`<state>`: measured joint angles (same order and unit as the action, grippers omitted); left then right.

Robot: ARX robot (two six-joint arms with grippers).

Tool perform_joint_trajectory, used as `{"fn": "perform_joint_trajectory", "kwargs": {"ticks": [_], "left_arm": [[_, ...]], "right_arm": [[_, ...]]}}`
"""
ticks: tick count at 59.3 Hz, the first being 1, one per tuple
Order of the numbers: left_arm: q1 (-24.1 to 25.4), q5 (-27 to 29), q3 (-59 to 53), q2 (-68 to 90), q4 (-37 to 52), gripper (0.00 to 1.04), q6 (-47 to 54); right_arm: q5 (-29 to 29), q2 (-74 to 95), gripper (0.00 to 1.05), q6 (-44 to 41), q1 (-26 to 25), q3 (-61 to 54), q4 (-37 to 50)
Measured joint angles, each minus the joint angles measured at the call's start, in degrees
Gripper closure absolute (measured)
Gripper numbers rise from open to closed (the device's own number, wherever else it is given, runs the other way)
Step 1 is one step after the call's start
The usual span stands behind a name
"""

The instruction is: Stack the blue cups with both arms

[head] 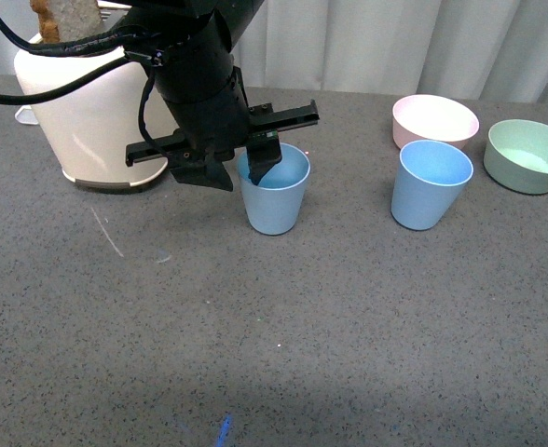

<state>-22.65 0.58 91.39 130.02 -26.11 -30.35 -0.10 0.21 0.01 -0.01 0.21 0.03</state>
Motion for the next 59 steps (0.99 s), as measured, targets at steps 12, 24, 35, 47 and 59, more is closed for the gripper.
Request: {"fn": "perform_joint_trajectory", "kwargs": {"ticks": [12,24,35,47,59], "left_arm": [[-0.39,2.03,-2.89,-3.52,3.32,0.39,3.17],[-0.81,2.64,-3.06,-5.44,3.56,0.08,5.14],[-0.57,18.45,-20.96,-8.59,37.51,0.24,17.88],[4.26,16.92,-48.19,-18.4,88.74,0.57,27.58],[9.38,12.92,-63.04,-33.09,94.47,0.92,29.18]], "right_arm": [[0.0,0.0,0.1,0.0,0.0,0.0,0.0],[0.0,0.0,0.1,0.0,0.0,0.0,0.0],[0.0,0.0,0.1,0.0,0.0,0.0,0.0],[0.04,0.0,0.1,0.0,0.0,0.0,0.0],[0.0,0.0,0.1,0.0,0.0,0.0,0.0]]}}
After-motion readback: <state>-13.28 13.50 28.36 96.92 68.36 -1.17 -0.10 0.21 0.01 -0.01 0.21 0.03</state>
